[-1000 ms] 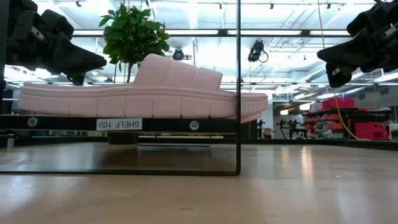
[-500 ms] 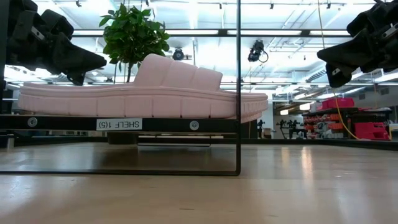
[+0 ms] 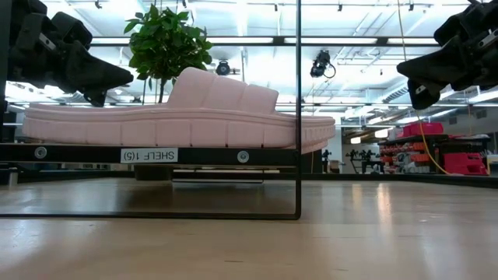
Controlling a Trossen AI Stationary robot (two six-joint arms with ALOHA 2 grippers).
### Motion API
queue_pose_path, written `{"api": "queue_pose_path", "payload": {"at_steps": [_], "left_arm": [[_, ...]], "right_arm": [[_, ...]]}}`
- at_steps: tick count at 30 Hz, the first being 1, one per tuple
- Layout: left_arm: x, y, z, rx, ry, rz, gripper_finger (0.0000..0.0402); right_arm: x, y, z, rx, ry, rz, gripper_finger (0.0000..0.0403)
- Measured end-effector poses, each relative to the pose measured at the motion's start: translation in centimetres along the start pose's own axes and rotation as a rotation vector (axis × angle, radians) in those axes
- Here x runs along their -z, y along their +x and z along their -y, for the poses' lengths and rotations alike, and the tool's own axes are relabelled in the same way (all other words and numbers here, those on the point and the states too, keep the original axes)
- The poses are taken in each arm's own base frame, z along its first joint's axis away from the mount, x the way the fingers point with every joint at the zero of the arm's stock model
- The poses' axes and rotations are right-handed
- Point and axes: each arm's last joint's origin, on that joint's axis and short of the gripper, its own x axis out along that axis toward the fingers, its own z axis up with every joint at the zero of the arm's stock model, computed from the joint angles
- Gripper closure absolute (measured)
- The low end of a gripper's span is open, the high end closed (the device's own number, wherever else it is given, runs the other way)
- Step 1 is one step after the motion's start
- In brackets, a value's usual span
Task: Pick and place slides into the shelf
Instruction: Return to Home Position
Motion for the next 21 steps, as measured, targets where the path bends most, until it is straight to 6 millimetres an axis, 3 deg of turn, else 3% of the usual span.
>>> {"api": "queue_pose_path", "payload": {"at_steps": [21], "left_arm": [[0.0,0.0,0.0,0.0,0.0,0.0,0.0351]], "right_arm": [[0.0,0.0,0.0,0.0,0.0,0.0,0.0389]]}}
